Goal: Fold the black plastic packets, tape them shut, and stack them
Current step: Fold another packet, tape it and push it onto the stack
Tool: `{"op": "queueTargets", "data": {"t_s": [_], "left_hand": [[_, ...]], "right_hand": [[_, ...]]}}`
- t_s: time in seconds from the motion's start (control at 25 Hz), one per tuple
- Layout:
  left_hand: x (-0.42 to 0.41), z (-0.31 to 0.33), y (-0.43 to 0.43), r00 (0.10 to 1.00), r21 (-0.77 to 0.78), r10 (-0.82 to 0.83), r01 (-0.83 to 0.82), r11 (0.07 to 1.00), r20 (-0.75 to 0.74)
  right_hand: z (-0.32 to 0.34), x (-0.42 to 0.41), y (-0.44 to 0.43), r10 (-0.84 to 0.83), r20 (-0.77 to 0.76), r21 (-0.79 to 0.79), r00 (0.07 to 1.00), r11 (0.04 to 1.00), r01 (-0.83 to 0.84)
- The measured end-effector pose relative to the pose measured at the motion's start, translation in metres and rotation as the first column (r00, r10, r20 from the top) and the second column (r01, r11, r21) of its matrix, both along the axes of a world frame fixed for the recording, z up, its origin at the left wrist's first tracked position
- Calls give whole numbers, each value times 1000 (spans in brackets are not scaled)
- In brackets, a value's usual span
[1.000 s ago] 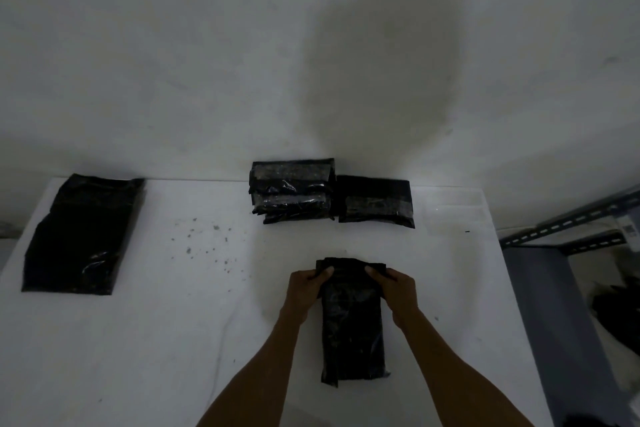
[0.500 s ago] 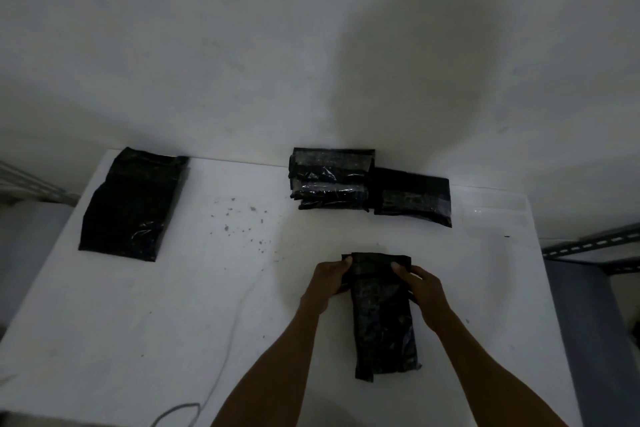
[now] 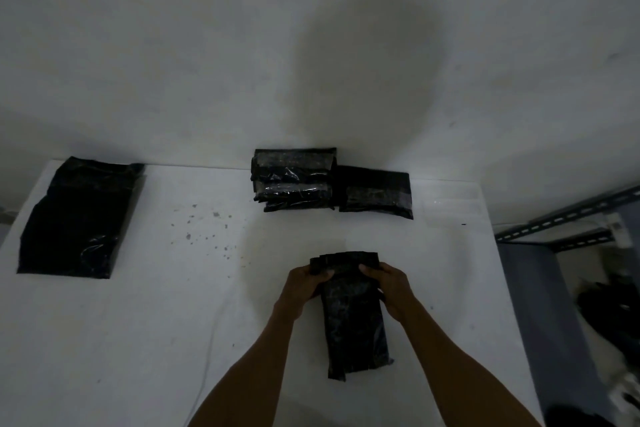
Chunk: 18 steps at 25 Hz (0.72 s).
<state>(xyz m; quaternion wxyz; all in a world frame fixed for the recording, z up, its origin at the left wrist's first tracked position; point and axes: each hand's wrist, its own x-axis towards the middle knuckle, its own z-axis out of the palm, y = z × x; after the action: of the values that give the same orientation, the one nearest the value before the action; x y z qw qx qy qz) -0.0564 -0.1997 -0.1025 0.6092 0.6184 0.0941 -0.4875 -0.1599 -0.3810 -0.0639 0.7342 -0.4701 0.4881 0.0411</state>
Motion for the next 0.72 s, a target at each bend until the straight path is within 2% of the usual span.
{"op": "queueTargets", "data": {"t_s": [0.32,0.44,0.56,0.72], "left_hand": [[4,-3,-12,995,6,-15,15,1000,99],[7,-3,-15,997,-10,-2,2,1000,77],[9,-4,-14,999,-57,-13,15,998,35],[9,-4,-12,997,-52,18,-14,999,74]], "right_hand": [[-9,-1,-13,7,13,-81,1000,997,-6],[-10,2,-13,-7,21,-79,1000,997,9],[-10,3,-14,46,21,-67,999,997,-44],[-15,3,-14,54,5,-113,999,992,-53]]}}
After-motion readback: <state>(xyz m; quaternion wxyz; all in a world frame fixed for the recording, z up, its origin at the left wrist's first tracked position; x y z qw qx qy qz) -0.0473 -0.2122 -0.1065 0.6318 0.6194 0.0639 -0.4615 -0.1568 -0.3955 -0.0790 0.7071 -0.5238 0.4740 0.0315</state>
